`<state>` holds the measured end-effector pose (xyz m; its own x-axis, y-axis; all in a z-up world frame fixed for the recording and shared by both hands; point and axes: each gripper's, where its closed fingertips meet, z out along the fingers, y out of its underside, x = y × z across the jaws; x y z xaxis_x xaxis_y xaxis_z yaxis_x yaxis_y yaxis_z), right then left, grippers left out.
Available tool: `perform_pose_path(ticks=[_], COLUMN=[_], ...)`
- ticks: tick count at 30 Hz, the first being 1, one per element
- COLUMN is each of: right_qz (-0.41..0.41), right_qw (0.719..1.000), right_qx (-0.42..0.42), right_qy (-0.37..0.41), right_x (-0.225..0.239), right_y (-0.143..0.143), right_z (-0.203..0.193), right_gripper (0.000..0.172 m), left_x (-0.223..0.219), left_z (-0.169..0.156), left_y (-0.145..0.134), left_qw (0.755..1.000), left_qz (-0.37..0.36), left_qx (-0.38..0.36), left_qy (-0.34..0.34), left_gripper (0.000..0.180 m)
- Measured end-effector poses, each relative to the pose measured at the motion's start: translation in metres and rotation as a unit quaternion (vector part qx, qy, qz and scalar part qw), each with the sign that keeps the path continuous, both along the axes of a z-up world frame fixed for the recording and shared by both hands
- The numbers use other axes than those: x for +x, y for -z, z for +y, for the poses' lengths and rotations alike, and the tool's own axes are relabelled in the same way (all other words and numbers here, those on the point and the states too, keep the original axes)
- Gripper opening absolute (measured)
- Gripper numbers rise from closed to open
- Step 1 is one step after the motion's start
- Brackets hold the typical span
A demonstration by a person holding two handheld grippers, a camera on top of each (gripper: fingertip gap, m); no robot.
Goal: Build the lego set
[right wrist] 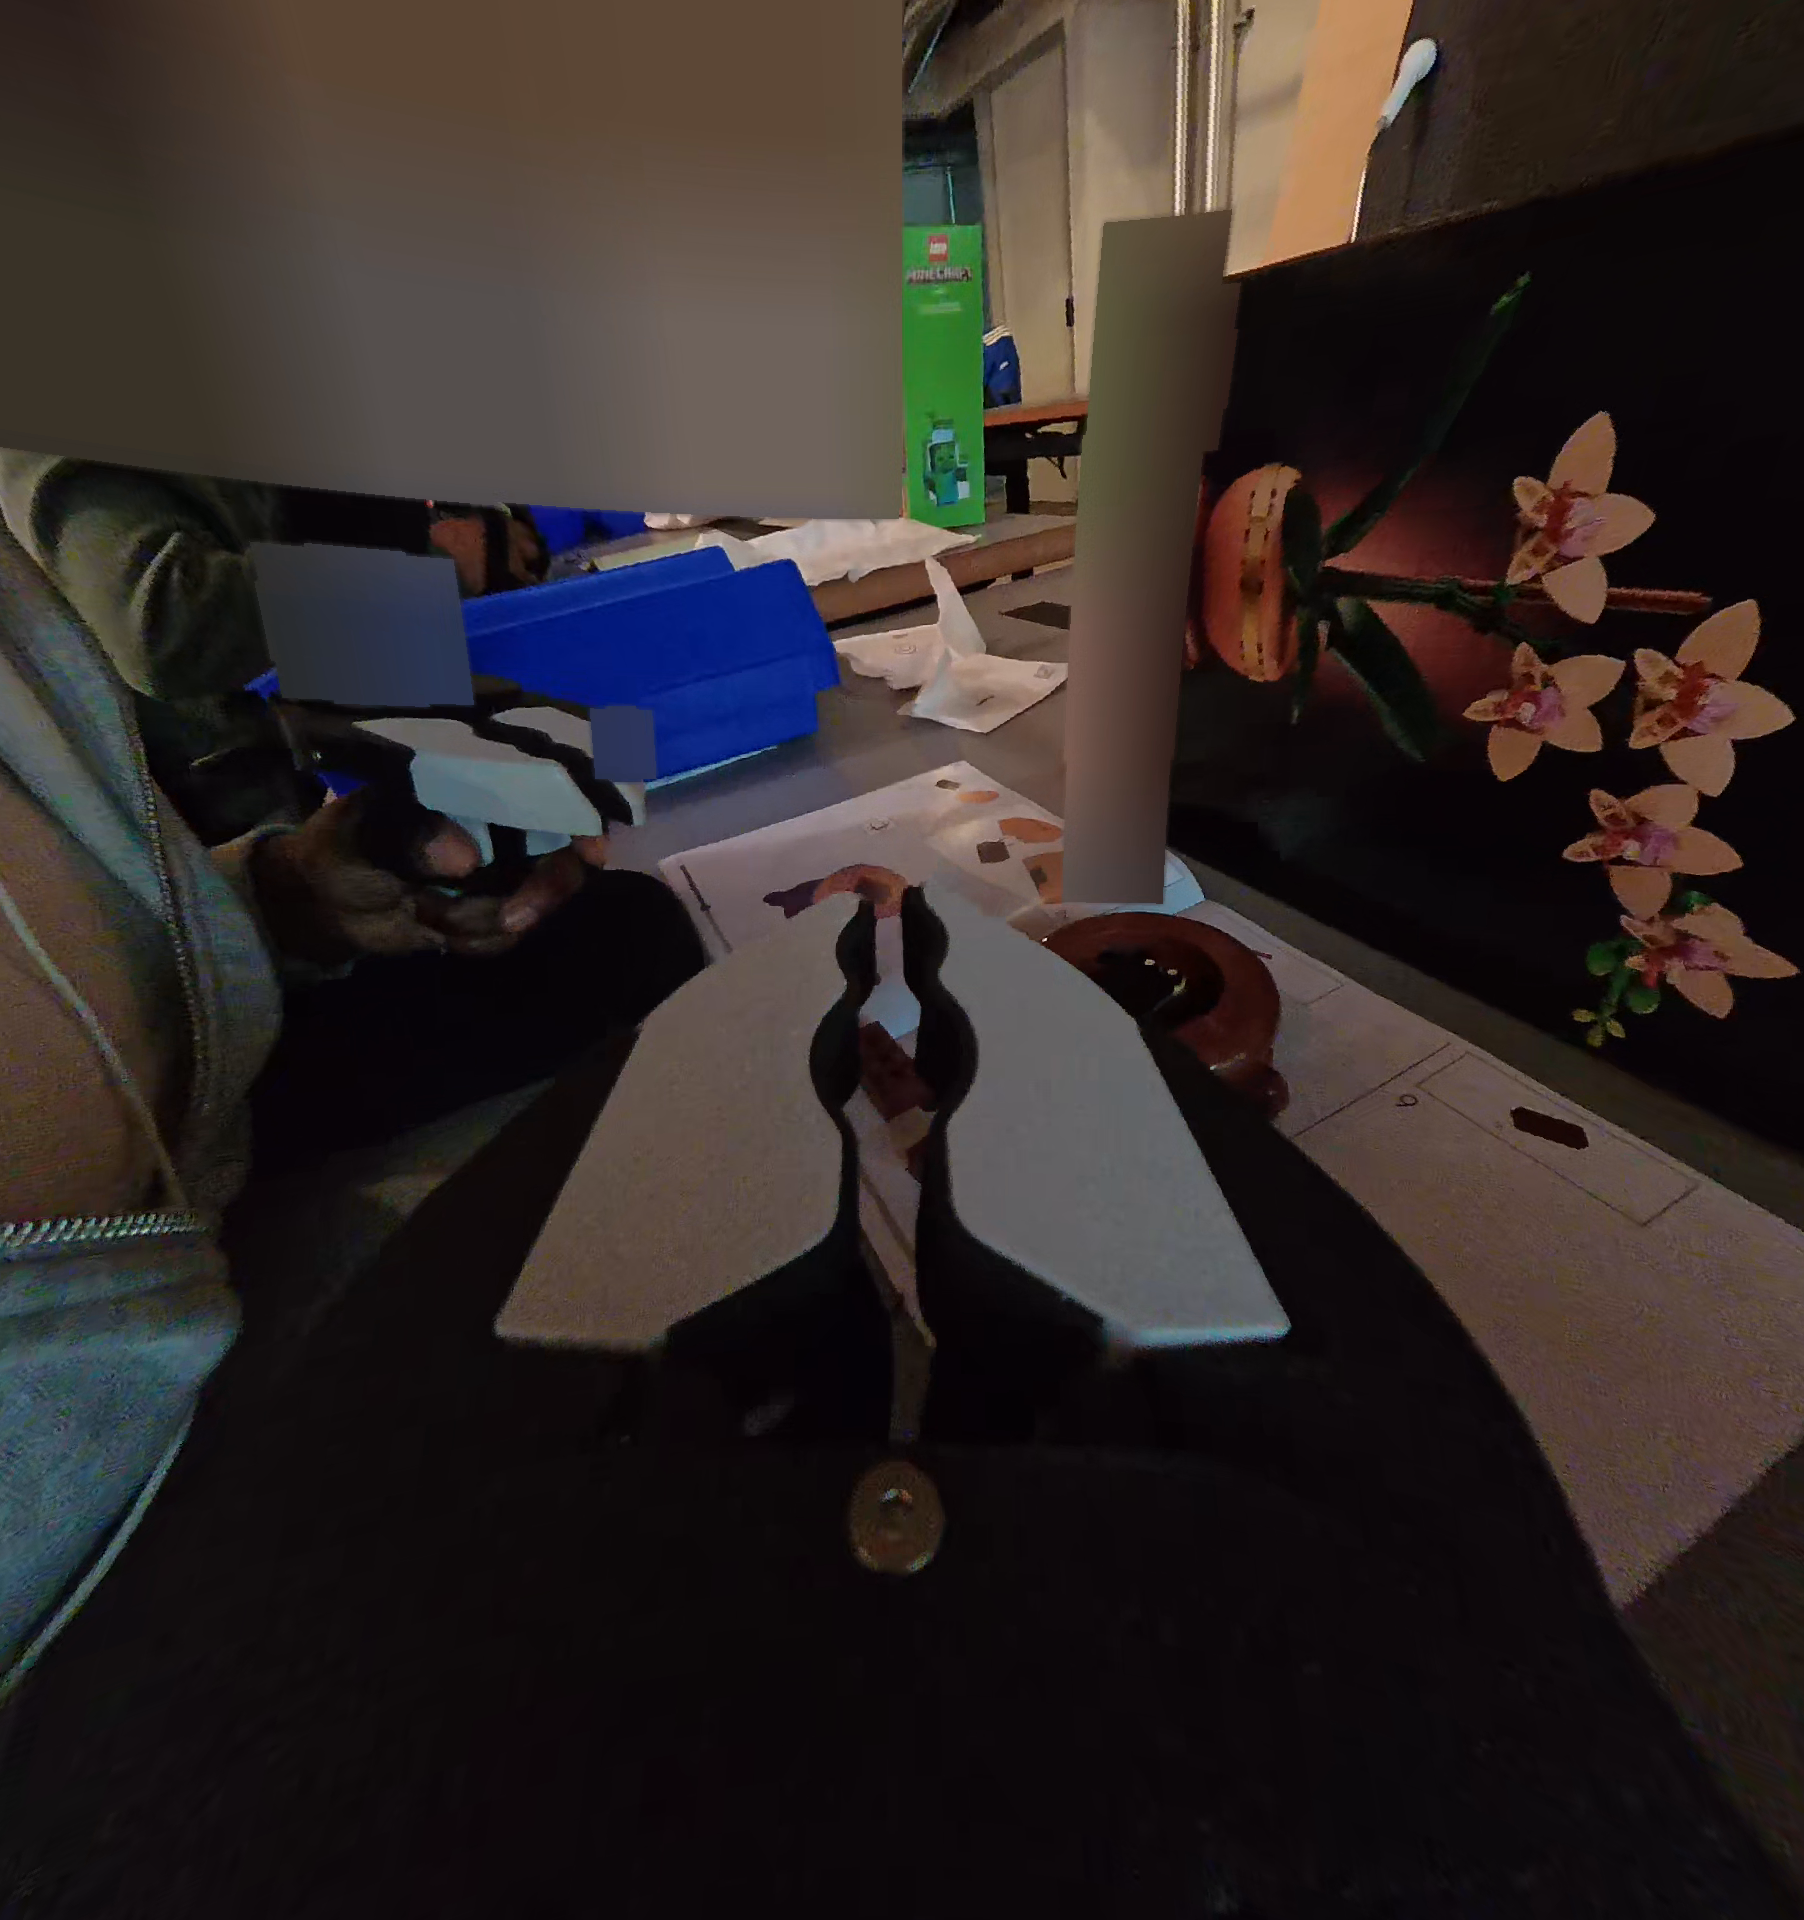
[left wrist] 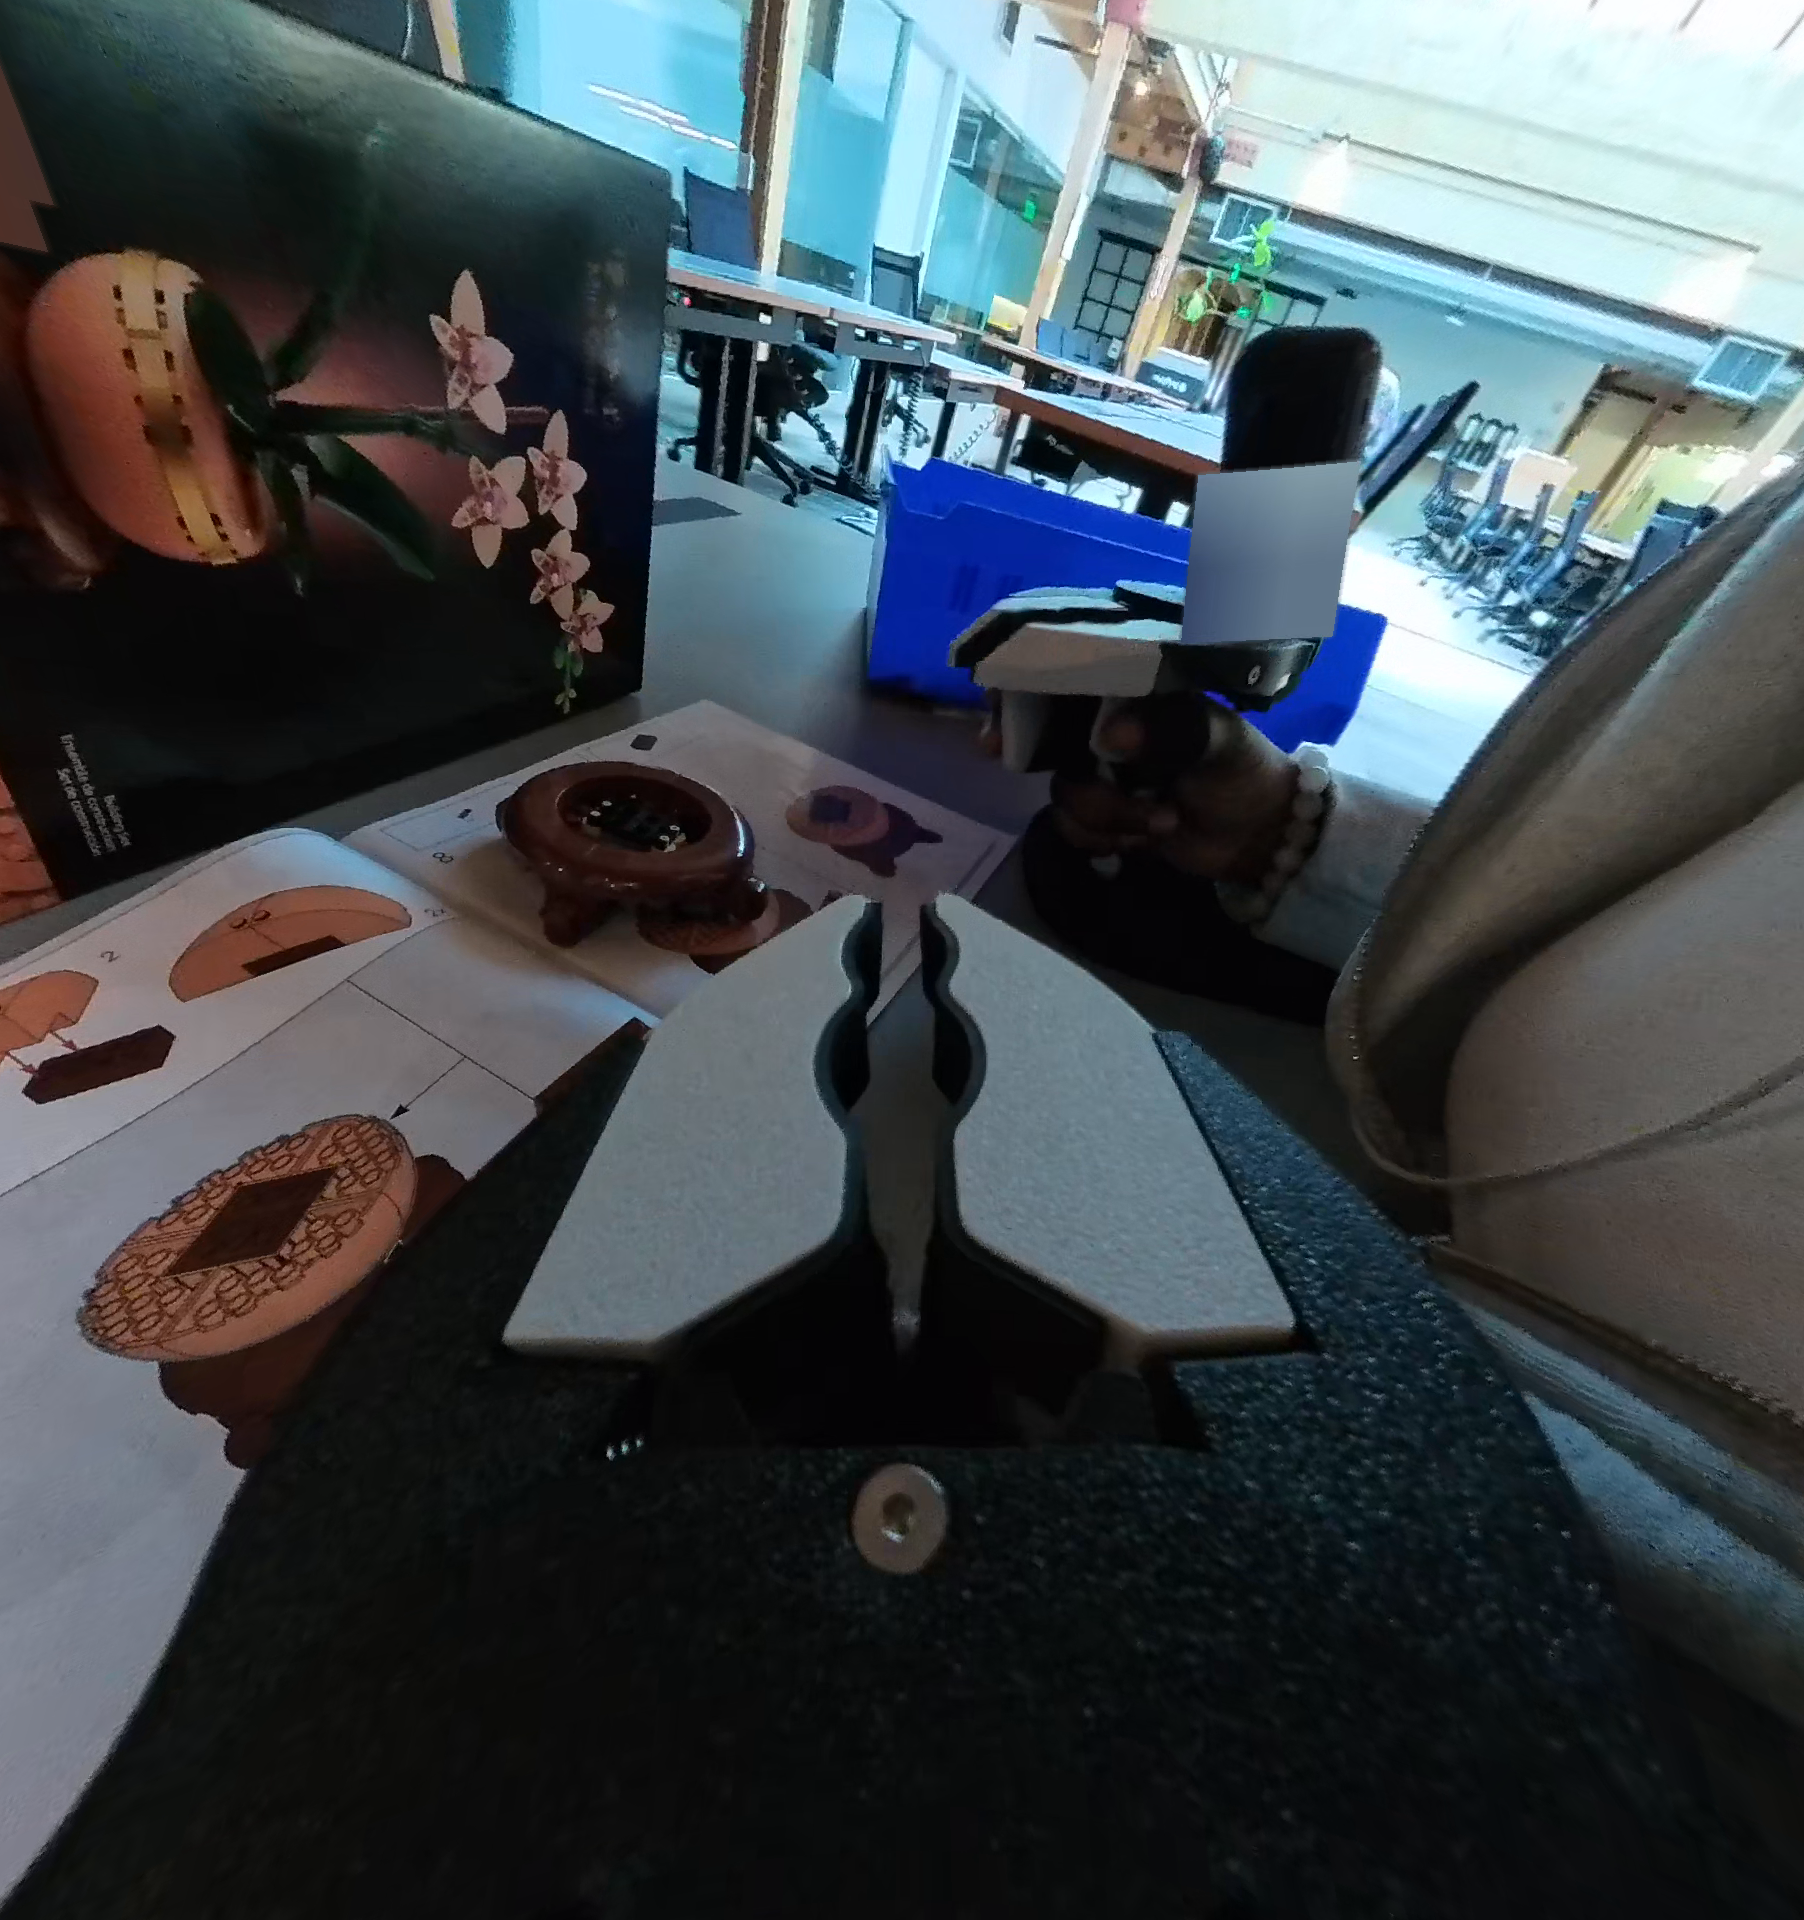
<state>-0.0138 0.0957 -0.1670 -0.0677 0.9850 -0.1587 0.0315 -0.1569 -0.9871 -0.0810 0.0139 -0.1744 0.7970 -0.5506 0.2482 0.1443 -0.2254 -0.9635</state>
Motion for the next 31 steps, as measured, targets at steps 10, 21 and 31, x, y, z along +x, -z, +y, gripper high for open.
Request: perform_pose_path(ticks=[10,21,31], right_qz=[-0.016,-0.043,-0.041], right_qw=[1.0,0.999,0.999], right_qx=[0.016,0.026,0.034], right_qy=[0.003,-0.002,-0.013], right_x=[-0.003,-0.008,-0.008], right_y=[0.004,0.012,0.011], right_z=[-0.002,-0.005,-0.009], right_gripper=[0.004,0.004,0.006], left_x=[0.004,0.004,0.004], left_z=[-0.003,-0.003,-0.002], left_y=[-0.001,0.0,0.0], left_qw=[1.0,1.0,1.0], left_qz=[0.016,0.018,0.013], left_qx=[0.015,0.016,0.013], left_qy=[0.006,0.007,0.01], left_gripper=[0.007,0.007,0.007])
